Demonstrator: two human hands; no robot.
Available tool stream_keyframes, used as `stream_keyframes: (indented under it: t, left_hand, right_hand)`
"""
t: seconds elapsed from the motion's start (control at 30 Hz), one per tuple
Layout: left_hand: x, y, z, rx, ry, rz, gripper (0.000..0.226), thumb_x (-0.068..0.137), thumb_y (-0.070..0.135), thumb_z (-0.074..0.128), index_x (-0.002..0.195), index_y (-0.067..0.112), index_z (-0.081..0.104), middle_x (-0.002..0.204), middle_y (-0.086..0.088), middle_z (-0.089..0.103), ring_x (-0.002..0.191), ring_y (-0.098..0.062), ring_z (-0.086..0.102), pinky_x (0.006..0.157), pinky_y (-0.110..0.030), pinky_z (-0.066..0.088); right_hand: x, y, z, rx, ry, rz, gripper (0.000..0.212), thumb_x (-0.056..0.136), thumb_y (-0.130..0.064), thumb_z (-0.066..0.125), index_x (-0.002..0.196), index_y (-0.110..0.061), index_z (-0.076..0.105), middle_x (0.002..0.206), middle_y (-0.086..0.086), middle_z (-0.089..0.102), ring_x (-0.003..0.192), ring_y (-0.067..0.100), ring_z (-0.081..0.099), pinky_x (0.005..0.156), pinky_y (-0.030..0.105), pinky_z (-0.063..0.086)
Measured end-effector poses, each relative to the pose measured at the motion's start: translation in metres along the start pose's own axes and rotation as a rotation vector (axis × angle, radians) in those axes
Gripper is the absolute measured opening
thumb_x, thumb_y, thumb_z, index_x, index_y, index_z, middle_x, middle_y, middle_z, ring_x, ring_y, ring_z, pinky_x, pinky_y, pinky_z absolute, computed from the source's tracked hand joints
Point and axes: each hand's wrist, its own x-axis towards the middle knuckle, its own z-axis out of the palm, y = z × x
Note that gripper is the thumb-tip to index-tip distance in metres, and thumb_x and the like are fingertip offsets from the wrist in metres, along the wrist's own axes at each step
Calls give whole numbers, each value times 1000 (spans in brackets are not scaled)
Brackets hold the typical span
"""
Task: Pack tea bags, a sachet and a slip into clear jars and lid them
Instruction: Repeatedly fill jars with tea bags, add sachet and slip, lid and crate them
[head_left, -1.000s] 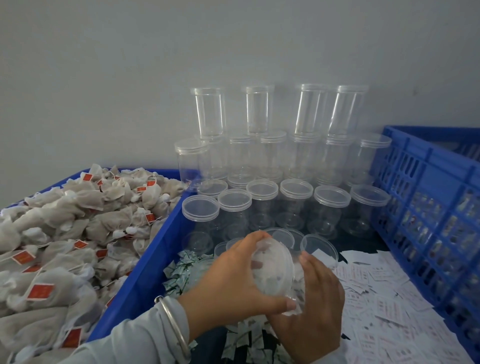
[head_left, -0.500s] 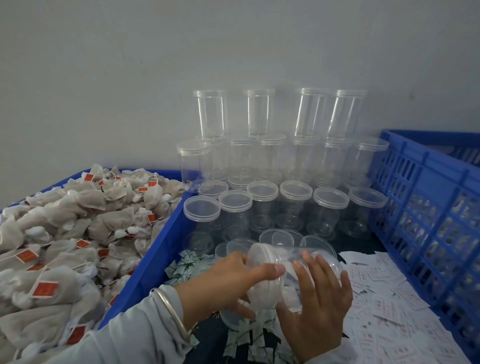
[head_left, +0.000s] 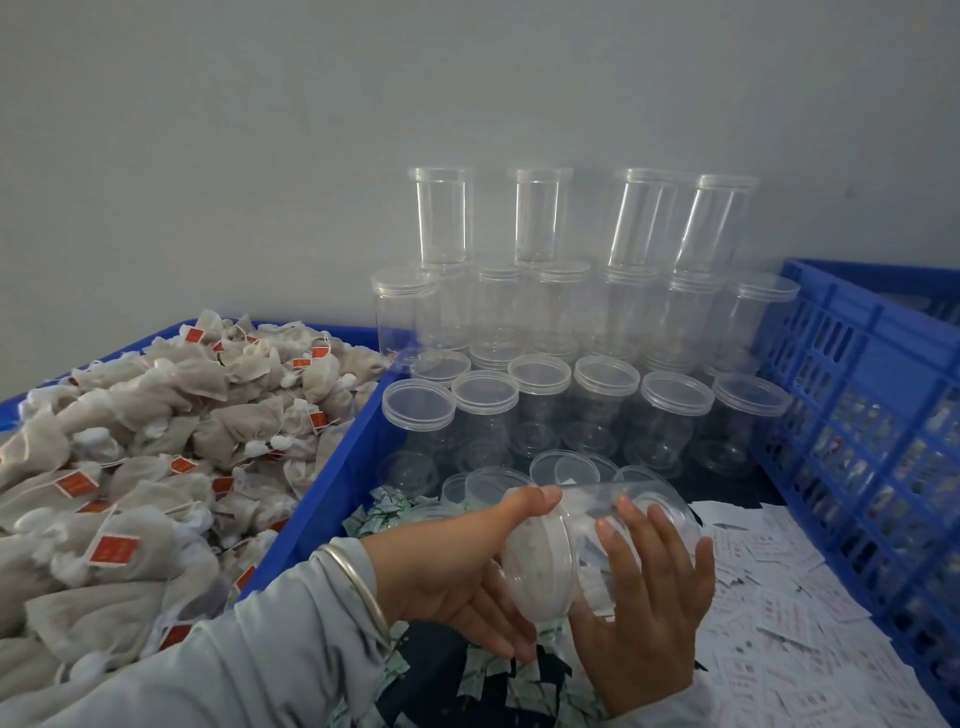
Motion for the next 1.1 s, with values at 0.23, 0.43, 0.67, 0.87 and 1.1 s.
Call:
stream_keyframes:
  t: [0.23,0.43,0.67,0.87,1.1]
  left_hand:
    - [-3,3,-3,-30,-99,-53,105,51,86,44,112,1,56,98,-23,68,98,-26,67,64,-24,57]
    - [2,2,-1,-46,-73,-47,100,46,88,47,97,2,55,88,-20,71,82,-27,71,61,-24,57]
    - [0,1,-4,-71,-88,-67,92,62,88,38,91,2,49,84,-18,71,92,-23,69,62,-24,56]
    - [-1,4,-2,92,11,-43,127,41,92,38,116,-9,56,78,-15,70,70,-22,70,60,-23,56]
    - [-8,3,-12,-41,20,-34,130,55,91,32,129,-15,40,87,-19,72,75,-25,71,55,-23,54]
  right_hand:
    - [2,-1,-1,-27,-10,3,44,72,-30,63,110,-13,49,115,15,60,143,12,21,116,45,12]
    - [3,-1,-4,-54,-3,22,45,70,-29,62,109,-12,48,116,15,56,142,15,23,116,46,10]
    - [1,-1,-3,-47,-38,20,46,71,-31,61,109,-10,48,116,18,58,143,13,22,116,46,9]
    - [-1,-7,-3,-47,-44,72,48,73,-33,62,111,-8,47,119,19,57,144,13,19,116,46,10]
    - [12,34,-13,-98,-197,836,101,41,-4,94,128,0,43,130,28,50,122,46,45,102,65,30]
